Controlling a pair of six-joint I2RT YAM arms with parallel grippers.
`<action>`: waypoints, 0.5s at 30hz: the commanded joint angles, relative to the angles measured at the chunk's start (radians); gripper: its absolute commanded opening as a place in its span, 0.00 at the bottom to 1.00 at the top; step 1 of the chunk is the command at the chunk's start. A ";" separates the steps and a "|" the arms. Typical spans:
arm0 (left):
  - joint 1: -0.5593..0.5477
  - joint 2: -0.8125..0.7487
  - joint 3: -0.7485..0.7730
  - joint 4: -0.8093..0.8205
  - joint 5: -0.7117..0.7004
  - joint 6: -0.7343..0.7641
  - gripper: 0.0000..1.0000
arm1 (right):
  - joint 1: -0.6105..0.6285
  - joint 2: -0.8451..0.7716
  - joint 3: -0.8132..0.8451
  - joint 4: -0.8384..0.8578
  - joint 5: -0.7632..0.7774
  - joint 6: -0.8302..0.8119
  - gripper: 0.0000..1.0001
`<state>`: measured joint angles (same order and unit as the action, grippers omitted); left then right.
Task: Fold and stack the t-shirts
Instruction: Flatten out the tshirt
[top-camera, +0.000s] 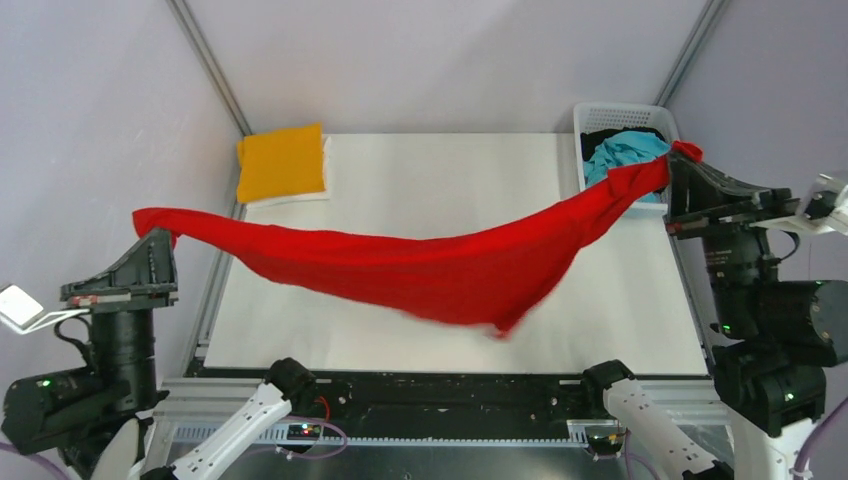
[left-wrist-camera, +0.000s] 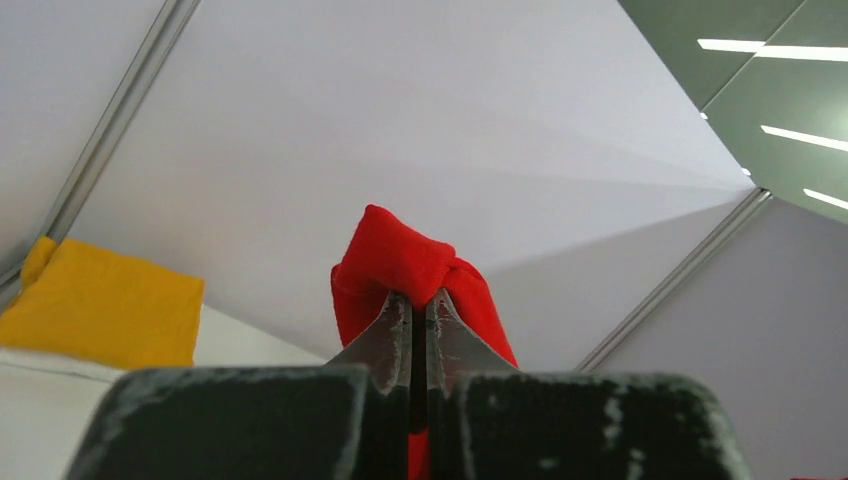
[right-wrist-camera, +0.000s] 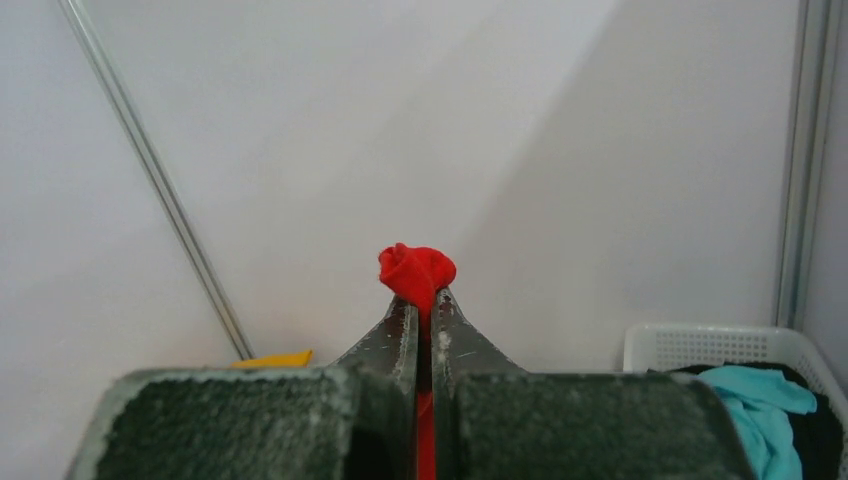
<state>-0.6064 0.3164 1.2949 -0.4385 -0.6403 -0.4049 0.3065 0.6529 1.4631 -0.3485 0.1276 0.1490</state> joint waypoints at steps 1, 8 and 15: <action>0.004 0.039 0.061 0.003 0.011 0.064 0.00 | 0.000 0.026 0.090 -0.033 0.025 -0.050 0.00; 0.005 0.252 0.064 0.009 -0.268 0.092 0.00 | -0.002 0.146 0.020 0.026 0.182 -0.101 0.00; 0.194 0.597 -0.010 0.029 -0.209 0.016 0.00 | -0.151 0.402 -0.105 0.095 0.120 -0.017 0.00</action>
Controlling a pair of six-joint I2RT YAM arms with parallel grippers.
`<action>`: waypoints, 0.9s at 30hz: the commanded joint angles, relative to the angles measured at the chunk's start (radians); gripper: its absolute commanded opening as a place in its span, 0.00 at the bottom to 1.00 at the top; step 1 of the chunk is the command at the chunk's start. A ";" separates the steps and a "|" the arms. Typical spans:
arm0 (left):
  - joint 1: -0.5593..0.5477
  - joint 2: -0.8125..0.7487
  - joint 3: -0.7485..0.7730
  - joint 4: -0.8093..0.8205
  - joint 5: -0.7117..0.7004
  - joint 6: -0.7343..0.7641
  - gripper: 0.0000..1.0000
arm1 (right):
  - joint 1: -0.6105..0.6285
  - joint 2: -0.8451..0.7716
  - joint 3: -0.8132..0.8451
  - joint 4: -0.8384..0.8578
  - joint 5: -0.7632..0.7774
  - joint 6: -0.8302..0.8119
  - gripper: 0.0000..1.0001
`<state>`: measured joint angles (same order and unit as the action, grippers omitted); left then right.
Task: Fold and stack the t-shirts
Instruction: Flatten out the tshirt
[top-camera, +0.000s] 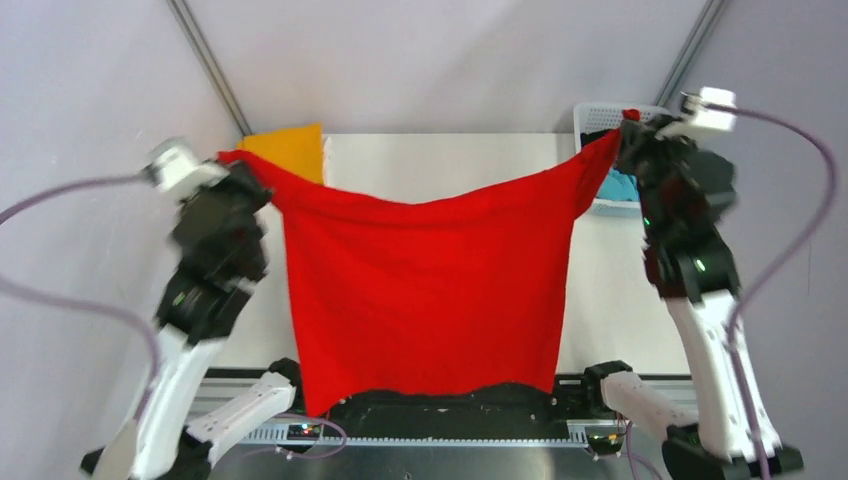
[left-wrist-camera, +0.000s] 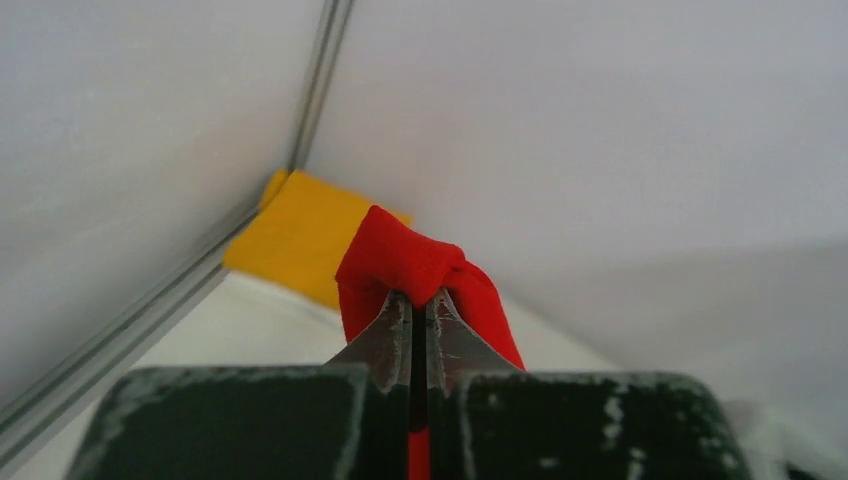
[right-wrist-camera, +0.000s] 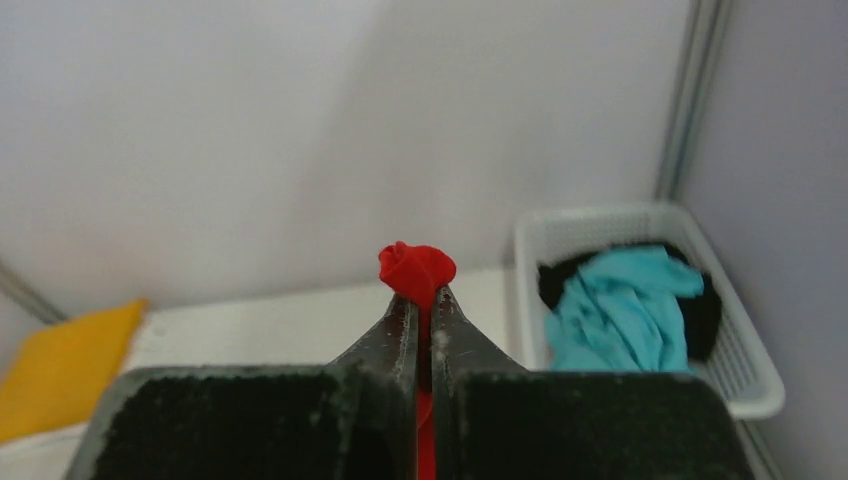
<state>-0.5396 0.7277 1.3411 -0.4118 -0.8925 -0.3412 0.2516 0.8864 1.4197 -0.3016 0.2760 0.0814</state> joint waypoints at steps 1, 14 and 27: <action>0.190 0.276 -0.064 0.002 0.076 -0.089 0.00 | -0.132 0.201 -0.083 0.070 -0.082 0.077 0.00; 0.348 1.227 0.237 -0.013 0.482 -0.145 0.65 | -0.169 0.918 -0.054 0.365 -0.250 0.102 0.44; 0.331 1.039 0.107 -0.021 0.597 -0.181 1.00 | -0.066 0.855 -0.003 0.122 -0.094 0.079 0.99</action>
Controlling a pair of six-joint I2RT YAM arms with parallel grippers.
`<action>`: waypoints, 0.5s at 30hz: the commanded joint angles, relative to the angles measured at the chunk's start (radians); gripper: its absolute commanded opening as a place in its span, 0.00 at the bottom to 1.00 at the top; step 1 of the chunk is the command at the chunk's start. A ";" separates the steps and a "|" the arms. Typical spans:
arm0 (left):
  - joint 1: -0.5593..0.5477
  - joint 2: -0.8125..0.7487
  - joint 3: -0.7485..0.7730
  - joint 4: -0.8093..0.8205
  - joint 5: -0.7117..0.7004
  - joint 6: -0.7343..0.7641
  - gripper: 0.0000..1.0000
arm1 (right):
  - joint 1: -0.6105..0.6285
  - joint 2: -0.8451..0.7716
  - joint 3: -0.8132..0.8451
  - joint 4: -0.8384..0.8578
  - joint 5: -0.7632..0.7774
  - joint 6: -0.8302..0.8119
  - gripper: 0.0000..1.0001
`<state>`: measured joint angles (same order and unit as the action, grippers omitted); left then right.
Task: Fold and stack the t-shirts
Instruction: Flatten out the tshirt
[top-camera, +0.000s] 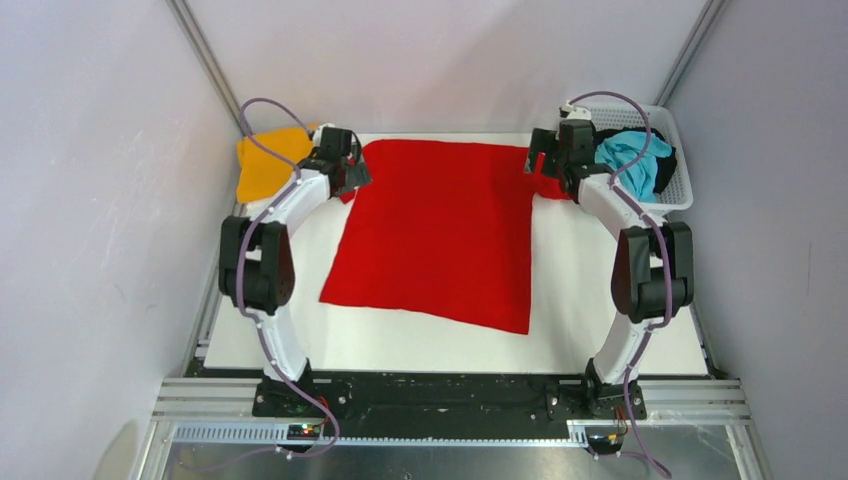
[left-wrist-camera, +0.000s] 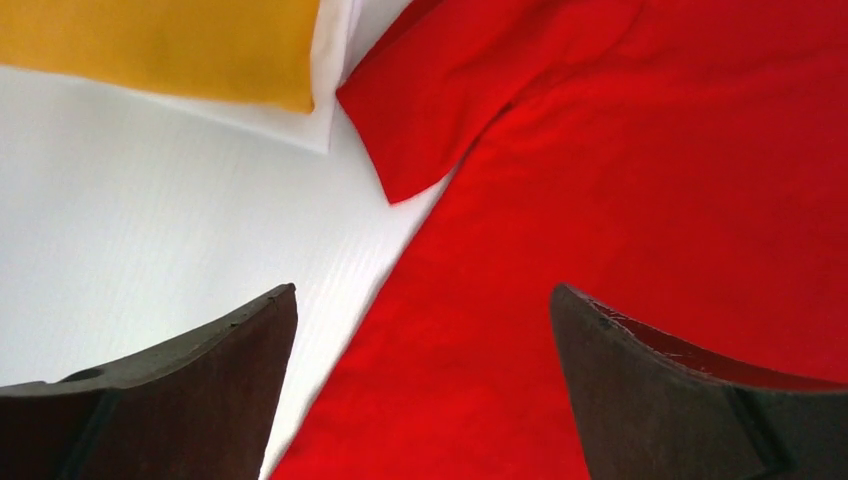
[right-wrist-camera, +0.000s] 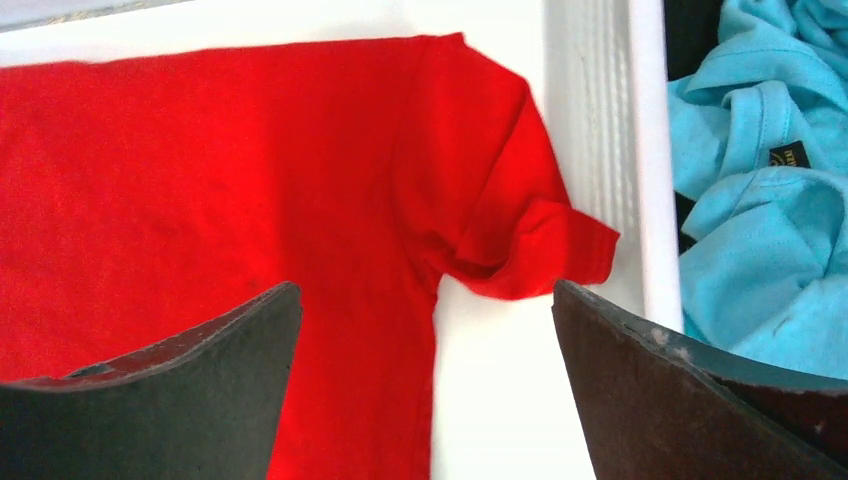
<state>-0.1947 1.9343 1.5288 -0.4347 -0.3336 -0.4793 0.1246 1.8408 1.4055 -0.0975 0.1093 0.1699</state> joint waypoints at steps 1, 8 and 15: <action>-0.018 -0.189 -0.136 0.002 0.040 -0.060 1.00 | 0.071 -0.120 0.002 -0.099 0.072 -0.007 0.99; -0.110 -0.441 -0.440 0.014 0.027 -0.125 1.00 | 0.170 -0.217 -0.185 -0.188 -0.044 0.112 0.99; -0.119 -0.535 -0.675 0.081 0.062 -0.162 1.00 | 0.324 -0.326 -0.392 -0.154 -0.021 0.187 0.99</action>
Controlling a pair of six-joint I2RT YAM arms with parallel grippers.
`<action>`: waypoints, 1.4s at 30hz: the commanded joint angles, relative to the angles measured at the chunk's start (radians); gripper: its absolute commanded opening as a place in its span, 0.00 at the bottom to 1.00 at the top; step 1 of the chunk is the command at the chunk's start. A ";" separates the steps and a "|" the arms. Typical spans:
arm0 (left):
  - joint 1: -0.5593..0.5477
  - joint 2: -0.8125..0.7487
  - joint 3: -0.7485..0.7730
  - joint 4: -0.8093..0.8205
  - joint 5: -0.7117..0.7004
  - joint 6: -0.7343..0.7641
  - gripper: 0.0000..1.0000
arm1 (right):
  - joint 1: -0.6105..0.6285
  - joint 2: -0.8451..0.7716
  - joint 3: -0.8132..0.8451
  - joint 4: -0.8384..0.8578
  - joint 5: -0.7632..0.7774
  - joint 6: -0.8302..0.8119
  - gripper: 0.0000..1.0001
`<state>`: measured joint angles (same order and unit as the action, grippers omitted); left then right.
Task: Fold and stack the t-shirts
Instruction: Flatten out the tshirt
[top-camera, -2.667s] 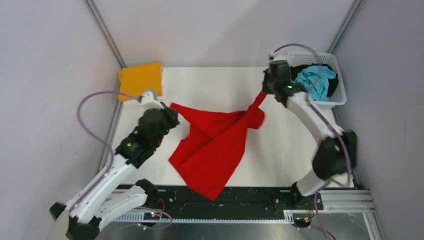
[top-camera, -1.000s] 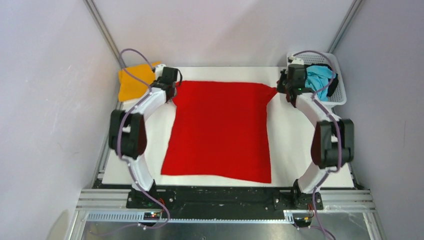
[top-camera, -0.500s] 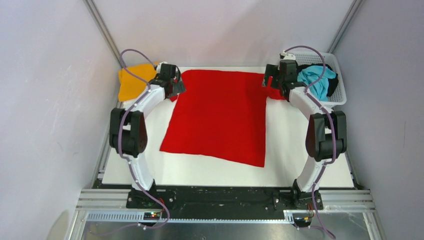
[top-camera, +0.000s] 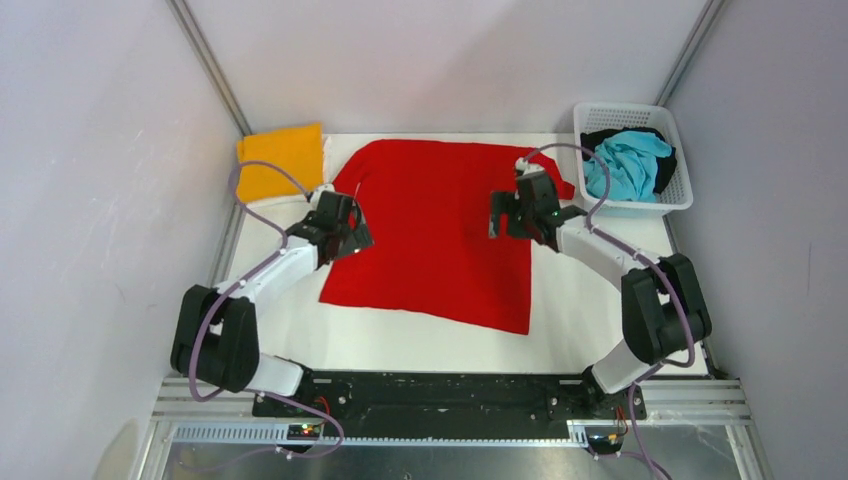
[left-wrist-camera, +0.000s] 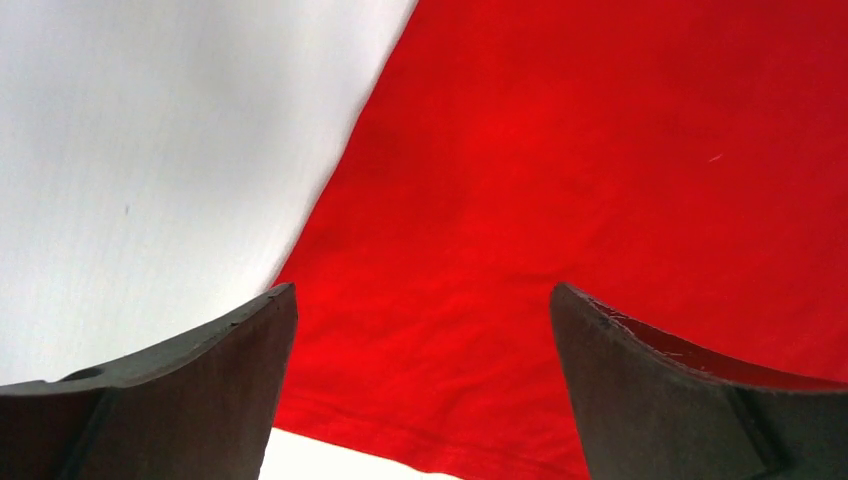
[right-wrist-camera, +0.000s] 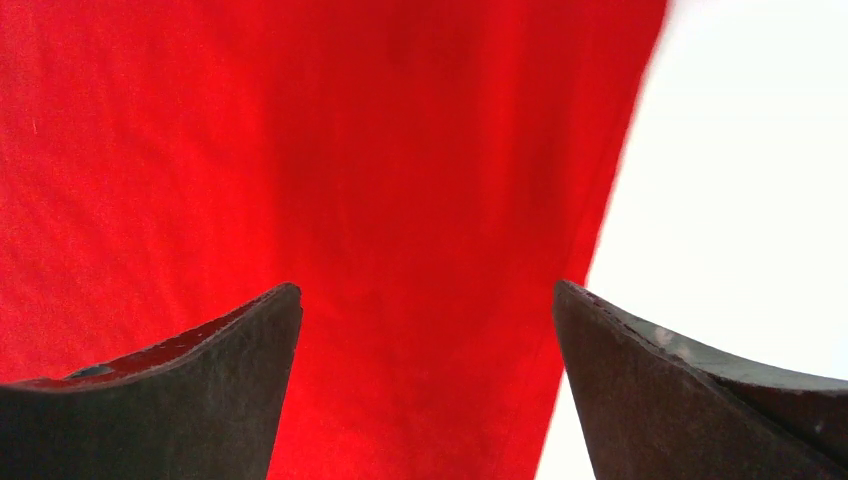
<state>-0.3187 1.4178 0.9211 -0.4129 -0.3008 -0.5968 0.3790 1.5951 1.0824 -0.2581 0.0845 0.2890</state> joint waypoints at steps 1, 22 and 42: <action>0.006 -0.009 -0.083 0.064 0.051 -0.047 1.00 | 0.079 -0.093 -0.086 0.010 -0.002 0.077 0.99; -0.593 0.160 -0.222 0.257 0.401 -0.289 1.00 | -0.002 0.162 -0.070 0.087 -0.149 0.181 0.99; -0.772 0.383 0.295 0.198 0.482 0.014 1.00 | -0.259 -0.068 0.011 -0.099 -0.146 0.124 0.99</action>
<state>-1.0927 2.0174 1.3193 -0.1123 0.3412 -0.6731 0.1036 1.6173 1.0943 -0.3134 -0.1070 0.4248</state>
